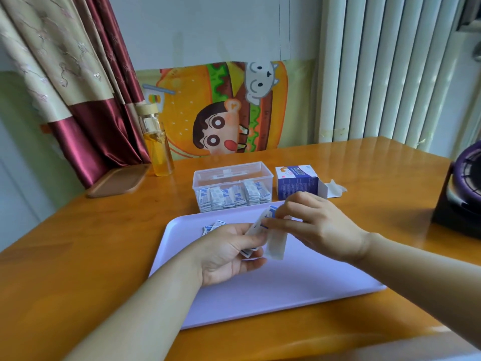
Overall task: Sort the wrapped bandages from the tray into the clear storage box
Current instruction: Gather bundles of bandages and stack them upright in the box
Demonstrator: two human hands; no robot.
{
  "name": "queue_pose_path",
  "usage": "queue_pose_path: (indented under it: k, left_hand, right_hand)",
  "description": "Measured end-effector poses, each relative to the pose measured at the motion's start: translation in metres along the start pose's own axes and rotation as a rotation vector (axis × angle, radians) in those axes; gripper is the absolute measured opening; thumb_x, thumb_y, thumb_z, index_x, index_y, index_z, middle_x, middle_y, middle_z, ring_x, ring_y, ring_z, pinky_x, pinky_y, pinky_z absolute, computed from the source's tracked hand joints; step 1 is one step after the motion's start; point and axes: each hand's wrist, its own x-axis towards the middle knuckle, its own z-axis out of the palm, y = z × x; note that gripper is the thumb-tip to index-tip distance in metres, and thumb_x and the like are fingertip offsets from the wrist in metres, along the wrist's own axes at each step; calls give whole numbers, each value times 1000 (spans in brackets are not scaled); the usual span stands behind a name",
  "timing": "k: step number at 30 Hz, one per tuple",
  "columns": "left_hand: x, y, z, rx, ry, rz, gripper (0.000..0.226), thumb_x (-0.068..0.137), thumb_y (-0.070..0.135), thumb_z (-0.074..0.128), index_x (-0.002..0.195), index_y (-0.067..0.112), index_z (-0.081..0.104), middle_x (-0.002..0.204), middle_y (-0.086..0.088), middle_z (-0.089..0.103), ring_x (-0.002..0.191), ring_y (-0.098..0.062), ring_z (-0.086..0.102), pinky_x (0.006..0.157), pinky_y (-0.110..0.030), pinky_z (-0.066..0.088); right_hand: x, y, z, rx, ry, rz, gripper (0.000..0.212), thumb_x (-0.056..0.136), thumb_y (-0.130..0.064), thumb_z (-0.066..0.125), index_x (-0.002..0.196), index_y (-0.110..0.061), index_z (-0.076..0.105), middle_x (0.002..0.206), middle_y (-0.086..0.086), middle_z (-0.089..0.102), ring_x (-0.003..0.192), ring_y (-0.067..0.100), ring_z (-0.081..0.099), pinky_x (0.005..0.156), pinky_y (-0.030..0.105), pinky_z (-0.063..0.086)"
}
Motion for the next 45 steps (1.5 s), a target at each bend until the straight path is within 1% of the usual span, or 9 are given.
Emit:
queue_pose_path:
  k: [4,8,13,16,21,25,39,43,45]
  left_hand:
    - [2,0,-5,-144,159,59,15,91,0,53,103,4,61,81,-8,57,70,-15,59,59,-29,59]
    - [6,-5,2,-255,199,69,23,96,-1,43,111,6,60,93,-13,65,78,-21,64,63,-33,58]
    - [7,-10,19,-363,136,-19,33,101,31,37,106,14,65,72,-7,69,67,-18,61,67,-32,51]
    - [9,-17,18,-362,171,-4,30,99,27,44,116,10,61,91,-12,67,75,-21,62,63,-30,55]
    - [2,-12,15,-311,191,73,20,98,7,43,102,15,61,73,-7,59,65,-18,57,56,-29,56]
    - [-7,-5,13,-156,134,63,12,95,15,50,98,17,62,83,-6,57,61,-13,51,51,-25,51]
    - [-4,40,-21,405,199,301,21,99,30,42,107,23,60,86,1,60,70,-8,60,54,-19,45]
    - [-3,52,-55,560,360,252,17,98,34,43,109,24,52,104,3,61,83,-12,65,73,-29,54]
    - [8,45,-83,885,540,157,15,98,34,44,94,21,52,90,-3,60,73,-19,58,70,-31,48]
  right_hand:
    - [8,-8,-10,355,118,553,10,89,-20,57,83,-18,65,80,-9,63,75,7,51,66,20,42]
    - [29,-31,-5,1361,62,1383,20,78,-8,72,94,-12,60,81,9,65,66,16,51,56,22,37]
    - [30,-54,16,1288,-107,1585,34,77,-22,76,104,-13,57,80,5,61,56,10,46,54,20,35]
    - [33,-60,20,1193,-156,1539,41,74,-21,79,105,-11,54,68,1,57,54,9,54,53,19,39]
    - [44,-49,8,1159,-285,1390,51,69,-23,82,110,-19,52,75,0,52,60,11,48,56,22,37]
    - [50,-23,-1,1297,-256,1410,33,83,-17,69,114,-14,61,73,4,56,59,12,39,57,24,33]
    - [116,5,-13,664,-309,724,7,87,-13,63,91,-10,68,76,-2,68,66,11,65,63,23,55]
    - [124,24,-2,816,-238,866,4,87,-8,63,89,-5,66,79,10,71,63,14,67,62,18,57]
    - [120,30,11,952,-227,1031,6,87,-5,63,92,-2,64,80,13,69,63,15,64,64,20,57]
